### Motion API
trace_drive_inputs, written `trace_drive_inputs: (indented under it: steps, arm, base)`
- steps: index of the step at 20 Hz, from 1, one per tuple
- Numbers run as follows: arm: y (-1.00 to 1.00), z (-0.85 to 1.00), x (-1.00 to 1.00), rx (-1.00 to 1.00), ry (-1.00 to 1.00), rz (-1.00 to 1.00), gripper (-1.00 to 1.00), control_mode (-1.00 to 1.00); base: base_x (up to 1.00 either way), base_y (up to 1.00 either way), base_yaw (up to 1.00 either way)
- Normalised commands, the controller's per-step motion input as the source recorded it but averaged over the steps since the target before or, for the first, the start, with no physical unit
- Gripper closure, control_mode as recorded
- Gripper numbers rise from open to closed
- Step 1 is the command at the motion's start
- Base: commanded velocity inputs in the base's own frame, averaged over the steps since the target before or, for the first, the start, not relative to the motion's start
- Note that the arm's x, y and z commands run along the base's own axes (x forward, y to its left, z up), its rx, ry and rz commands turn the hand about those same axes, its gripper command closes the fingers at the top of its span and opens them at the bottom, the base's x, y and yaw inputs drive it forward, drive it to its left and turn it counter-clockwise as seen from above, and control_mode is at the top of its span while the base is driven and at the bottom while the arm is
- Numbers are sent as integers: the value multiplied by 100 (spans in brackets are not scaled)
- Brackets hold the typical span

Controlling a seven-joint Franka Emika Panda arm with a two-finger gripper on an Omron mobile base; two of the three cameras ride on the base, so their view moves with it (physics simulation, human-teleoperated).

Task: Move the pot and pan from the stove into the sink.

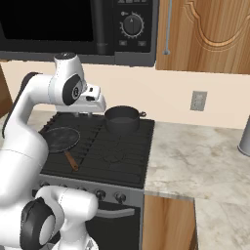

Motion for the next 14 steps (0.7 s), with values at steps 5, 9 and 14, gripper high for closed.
trace_drive_inputs:
  steps: [5,9,14]
  arm:
    - [0,0,-1,0,0,0,-100,-100]
    - [0,-1,-17,1,-1,0,-100,-100]
    - [0,-14,-29,2,1,5,-100,-100]
  base:
    - [0,0,0]
    - [0,0,0]
    - [0,0,0]
